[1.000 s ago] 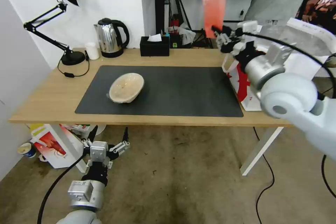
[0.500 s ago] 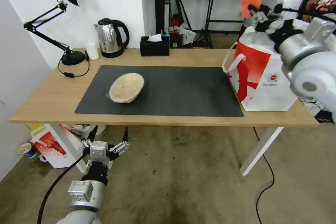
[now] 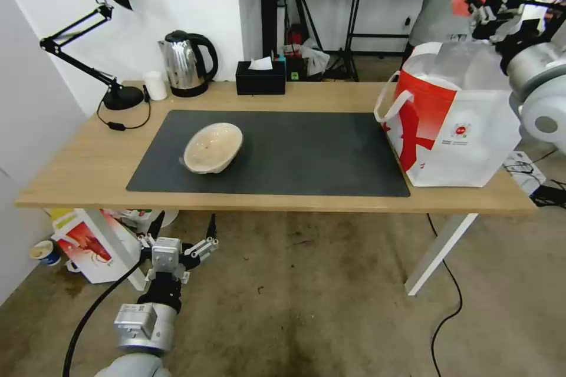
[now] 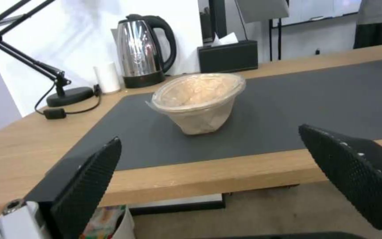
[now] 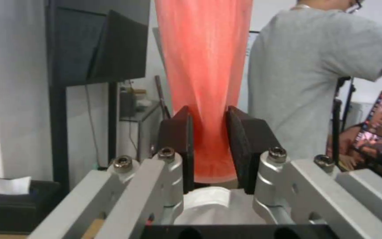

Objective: Pick up the trash from the table and place it into the takeout bag.

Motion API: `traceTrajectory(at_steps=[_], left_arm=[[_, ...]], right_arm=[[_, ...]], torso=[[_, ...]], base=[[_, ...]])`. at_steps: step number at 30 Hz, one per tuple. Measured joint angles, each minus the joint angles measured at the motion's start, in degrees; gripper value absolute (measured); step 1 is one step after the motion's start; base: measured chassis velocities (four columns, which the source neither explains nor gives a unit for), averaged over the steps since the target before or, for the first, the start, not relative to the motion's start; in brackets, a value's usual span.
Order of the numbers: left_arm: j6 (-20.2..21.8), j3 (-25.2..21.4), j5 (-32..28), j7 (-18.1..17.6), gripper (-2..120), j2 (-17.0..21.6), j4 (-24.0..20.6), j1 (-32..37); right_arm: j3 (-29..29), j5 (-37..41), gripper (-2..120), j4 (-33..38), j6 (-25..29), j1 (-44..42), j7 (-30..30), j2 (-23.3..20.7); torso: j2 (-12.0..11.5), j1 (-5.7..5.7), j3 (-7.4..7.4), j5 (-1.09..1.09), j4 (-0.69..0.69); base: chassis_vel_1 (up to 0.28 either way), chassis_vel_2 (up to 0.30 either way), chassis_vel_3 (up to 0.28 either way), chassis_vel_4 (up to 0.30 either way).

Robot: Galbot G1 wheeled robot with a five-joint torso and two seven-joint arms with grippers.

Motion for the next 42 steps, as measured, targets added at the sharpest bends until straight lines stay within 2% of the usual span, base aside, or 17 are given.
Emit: traceTrajectory(at_steps=[21, 42], left_arm=[[0.0, 0.0, 0.0, 0.0, 100, 0.0, 0.0, 0.0], [0.0, 0.0, 0.0, 0.0, 100, 0.0, 0.0, 0.0]], right_arm=[[0.8, 1.3, 15, 2.2, -0.4, -4.9, 3.0, 0.5], [1.0, 1.2, 15, 3.0, -4.2, -5.1, 6.8, -0.1]], torso=[[0.0, -0.01, 0.00, -0.01, 0.01], [0.0, -0.01, 0.00, -0.01, 0.00]], base=[[0.000, 0.000, 0.000, 0.000], [0.000, 0.000, 0.000, 0.000]])
